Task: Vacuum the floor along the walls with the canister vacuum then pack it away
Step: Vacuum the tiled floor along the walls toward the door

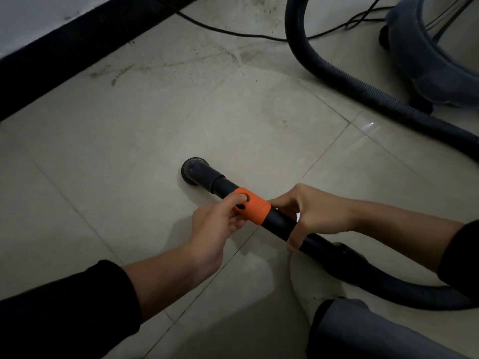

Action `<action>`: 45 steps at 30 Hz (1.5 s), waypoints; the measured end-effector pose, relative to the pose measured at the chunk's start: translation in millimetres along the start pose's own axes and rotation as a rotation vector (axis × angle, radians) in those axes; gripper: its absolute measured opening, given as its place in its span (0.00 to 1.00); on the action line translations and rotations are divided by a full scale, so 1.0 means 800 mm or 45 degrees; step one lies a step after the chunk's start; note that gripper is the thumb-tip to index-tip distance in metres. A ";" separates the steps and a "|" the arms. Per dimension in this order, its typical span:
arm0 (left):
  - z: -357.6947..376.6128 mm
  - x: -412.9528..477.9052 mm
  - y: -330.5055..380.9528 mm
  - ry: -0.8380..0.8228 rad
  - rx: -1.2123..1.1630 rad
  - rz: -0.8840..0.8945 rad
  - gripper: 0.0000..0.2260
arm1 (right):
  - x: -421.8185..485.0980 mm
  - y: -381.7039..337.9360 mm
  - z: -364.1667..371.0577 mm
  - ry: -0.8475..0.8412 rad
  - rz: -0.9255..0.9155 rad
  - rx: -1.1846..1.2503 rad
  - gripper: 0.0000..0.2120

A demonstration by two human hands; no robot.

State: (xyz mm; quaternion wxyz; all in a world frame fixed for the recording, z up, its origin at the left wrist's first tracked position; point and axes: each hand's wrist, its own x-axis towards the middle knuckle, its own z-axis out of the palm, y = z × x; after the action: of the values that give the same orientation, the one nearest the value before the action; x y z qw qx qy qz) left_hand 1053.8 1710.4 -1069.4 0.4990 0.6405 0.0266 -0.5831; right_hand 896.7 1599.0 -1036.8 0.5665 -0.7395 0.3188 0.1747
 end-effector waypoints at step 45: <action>0.176 0.155 0.113 -0.267 0.305 0.212 0.08 | 0.053 0.020 -0.191 0.098 0.423 0.098 0.09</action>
State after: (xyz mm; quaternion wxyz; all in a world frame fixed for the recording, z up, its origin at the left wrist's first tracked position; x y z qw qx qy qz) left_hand 1047.6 1502.6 -1085.4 0.4657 0.6311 -0.1483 -0.6024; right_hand 901.4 1439.7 -1029.5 0.5452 -0.6606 0.4644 0.2253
